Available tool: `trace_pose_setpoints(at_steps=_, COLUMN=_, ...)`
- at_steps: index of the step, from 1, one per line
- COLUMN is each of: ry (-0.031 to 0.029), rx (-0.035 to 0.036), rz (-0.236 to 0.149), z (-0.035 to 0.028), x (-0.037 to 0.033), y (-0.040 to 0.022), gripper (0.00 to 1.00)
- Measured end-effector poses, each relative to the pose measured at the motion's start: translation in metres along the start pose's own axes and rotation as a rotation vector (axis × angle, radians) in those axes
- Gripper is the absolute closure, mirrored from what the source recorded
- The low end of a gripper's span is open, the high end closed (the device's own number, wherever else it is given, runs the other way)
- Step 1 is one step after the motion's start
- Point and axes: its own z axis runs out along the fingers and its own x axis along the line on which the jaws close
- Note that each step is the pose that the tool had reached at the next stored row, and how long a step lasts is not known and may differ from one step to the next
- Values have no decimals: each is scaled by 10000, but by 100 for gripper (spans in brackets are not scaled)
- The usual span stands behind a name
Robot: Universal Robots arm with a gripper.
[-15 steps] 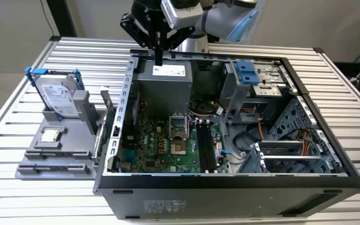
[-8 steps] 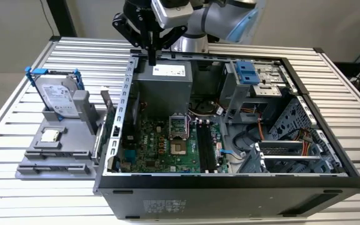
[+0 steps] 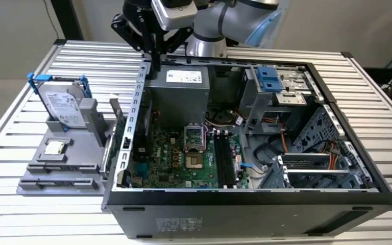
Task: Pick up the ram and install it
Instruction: 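Reach for the ram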
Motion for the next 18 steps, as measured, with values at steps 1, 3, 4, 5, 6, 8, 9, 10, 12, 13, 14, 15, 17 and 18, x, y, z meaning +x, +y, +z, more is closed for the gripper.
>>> trace_pose_setpoints(at_steps=1, ry=0, rx=0, rz=-7, z=0, x=20, y=-1, gripper=100)
trace_pose_setpoints(at_steps=3, ry=1, rx=0, rz=-21, z=-2, x=64, y=-3, gripper=100)
trace_pose_setpoints(at_steps=4, ry=2, rx=0, rz=-28, z=-2, x=88, y=-4, gripper=100)
trace_pose_setpoints(at_steps=5, ry=2, rx=0, rz=-35, z=-3, x=108, y=-5, gripper=100)
trace_pose_setpoints(at_steps=6, ry=2, rx=0, rz=-43, z=-3, x=129, y=-6, gripper=100)
trace_pose_setpoints(at_steps=8, ry=2, rx=-1, rz=-57, z=-4, x=169, y=-8, gripper=100)
trace_pose_setpoints(at_steps=9, ry=3, rx=-1, rz=-66, z=-4, x=191, y=-10, gripper=100)
trace_pose_setpoints(at_steps=10, ry=4, rx=-1, rz=-74, z=-5, x=212, y=-11, gripper=100)
trace_pose_setpoints(at_steps=12, ry=4, rx=-1, rz=-87, z=-6, x=256, y=-13, gripper=100)
trace_pose_setpoints(at_steps=13, ry=5, rx=-1, rz=-93, z=-6, x=279, y=-14, gripper=100)
trace_pose_setpoints(at_steps=14, ry=6, rx=-1, rz=-99, z=-7, x=301, y=-15, gripper=100)
trace_pose_setpoints(at_steps=15, ry=5, rx=-2, rz=-105, z=-7, x=323, y=-16, gripper=100)
trace_pose_setpoints(at_steps=17, ry=6, rx=-2, rz=-117, z=-8, x=367, y=-18, gripper=100)
trace_pose_setpoints(at_steps=18, ry=6, rx=-2, rz=-122, z=-8, x=388, y=-20, gripper=100)
